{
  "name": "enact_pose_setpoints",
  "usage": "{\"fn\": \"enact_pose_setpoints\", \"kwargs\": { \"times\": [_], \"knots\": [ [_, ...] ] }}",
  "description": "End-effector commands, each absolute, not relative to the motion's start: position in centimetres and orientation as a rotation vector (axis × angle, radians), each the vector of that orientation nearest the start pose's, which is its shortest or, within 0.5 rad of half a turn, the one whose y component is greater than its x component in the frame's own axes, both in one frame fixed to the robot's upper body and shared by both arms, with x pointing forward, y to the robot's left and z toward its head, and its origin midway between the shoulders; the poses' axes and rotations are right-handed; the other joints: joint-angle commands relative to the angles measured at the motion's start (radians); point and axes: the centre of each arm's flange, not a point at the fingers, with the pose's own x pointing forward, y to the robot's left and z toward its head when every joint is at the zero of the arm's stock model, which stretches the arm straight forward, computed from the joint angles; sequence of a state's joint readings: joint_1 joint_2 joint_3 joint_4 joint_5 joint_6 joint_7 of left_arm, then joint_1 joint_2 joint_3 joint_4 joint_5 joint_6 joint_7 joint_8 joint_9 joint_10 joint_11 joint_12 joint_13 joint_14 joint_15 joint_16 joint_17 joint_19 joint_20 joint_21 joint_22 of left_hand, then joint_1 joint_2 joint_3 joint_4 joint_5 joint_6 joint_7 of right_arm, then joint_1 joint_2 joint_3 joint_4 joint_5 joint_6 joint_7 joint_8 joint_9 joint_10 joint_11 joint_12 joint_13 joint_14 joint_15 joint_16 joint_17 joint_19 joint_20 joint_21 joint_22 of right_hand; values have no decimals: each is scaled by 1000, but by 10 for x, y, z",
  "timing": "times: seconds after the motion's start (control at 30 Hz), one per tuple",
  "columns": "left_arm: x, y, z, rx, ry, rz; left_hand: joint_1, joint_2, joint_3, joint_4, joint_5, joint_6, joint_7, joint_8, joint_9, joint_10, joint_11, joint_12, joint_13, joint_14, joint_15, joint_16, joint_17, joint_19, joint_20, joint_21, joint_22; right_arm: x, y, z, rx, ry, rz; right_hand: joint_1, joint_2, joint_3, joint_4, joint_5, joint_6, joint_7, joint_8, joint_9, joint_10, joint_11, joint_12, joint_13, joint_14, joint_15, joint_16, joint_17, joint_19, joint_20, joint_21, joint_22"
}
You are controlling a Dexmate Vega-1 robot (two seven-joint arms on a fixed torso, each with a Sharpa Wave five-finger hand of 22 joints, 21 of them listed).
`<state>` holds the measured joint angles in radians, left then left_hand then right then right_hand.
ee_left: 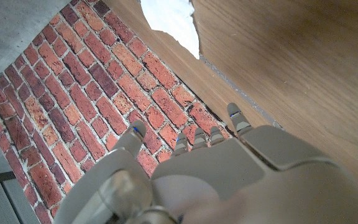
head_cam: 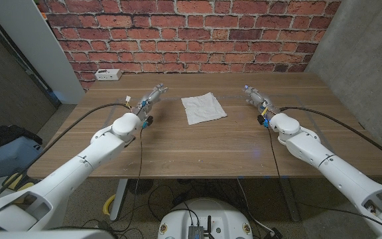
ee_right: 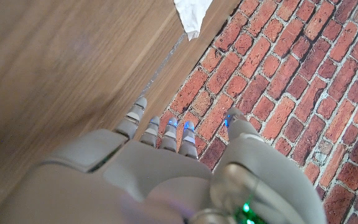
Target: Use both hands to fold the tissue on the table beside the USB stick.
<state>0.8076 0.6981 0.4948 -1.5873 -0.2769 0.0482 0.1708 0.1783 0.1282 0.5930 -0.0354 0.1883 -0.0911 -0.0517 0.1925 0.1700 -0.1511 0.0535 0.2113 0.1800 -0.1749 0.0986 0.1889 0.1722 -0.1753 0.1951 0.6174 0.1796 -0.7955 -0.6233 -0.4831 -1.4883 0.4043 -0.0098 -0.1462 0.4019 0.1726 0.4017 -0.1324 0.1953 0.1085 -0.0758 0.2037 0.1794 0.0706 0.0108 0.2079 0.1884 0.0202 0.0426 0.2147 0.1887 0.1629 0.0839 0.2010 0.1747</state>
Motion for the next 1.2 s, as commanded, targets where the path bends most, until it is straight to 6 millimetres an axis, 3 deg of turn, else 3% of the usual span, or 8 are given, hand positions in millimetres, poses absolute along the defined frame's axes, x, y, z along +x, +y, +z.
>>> {"fn": "enact_pose_setpoints", "kwargs": {
  "times": [0.03, 0.77, 0.97, 1.2],
  "knots": [
    [624, 247, 14, 718, -497, -76, 16, 2, 3, -11, -3, 4, 1, 2, 6, 1, -10, 3, 5, -7, 5, 2, 0, -53, 8, -3, 2, 643, -251, -6, -462, -439, 97, 14, 6, 10, 3, -2, 22, 0, 8, 4, 17, 0, 9, 5, 12, 0, 9, 4, 14, -2, 11, 5],
    [617, 222, 11, 899, -436, -120, 75, 29, 25, -49, -11, 111, 29, 18, 7, 83, -8, 21, 5, 16, 10, 3, 0, -36, 12, -21, 4, 626, -227, -9, -713, -384, 75, 39, 16, 31, 15, -8, 97, 5, 21, 5, 75, -11, 19, 5, 59, -19, 29, 14, 39, -6, 17, 6],
    [616, 218, 9, 918, -442, -135, 106, 35, 30, -65, -15, 214, 51, 34, 8, 123, -6, 26, 5, 38, 7, 5, 0, -18, 14, -29, 5, 624, -220, -12, -750, -376, 80, 51, 16, 39, 20, -10, 153, 9, 31, 5, 109, -14, 25, 5, 67, -25, 32, 17, 45, -9, 17, 6],
    [615, 212, 8, 950, -428, -154, 123, 41, 35, -71, -15, 249, 61, 35, 8, 154, -5, 31, 5, 58, 5, 8, 0, -8, 16, -32, 5, 622, -209, -17, -795, -367, 95, 61, 16, 46, 18, -10, 154, 8, 27, 5, 117, -15, 24, 5, 78, -29, 35, 17, 54, -11, 20, 6]
  ]
}}
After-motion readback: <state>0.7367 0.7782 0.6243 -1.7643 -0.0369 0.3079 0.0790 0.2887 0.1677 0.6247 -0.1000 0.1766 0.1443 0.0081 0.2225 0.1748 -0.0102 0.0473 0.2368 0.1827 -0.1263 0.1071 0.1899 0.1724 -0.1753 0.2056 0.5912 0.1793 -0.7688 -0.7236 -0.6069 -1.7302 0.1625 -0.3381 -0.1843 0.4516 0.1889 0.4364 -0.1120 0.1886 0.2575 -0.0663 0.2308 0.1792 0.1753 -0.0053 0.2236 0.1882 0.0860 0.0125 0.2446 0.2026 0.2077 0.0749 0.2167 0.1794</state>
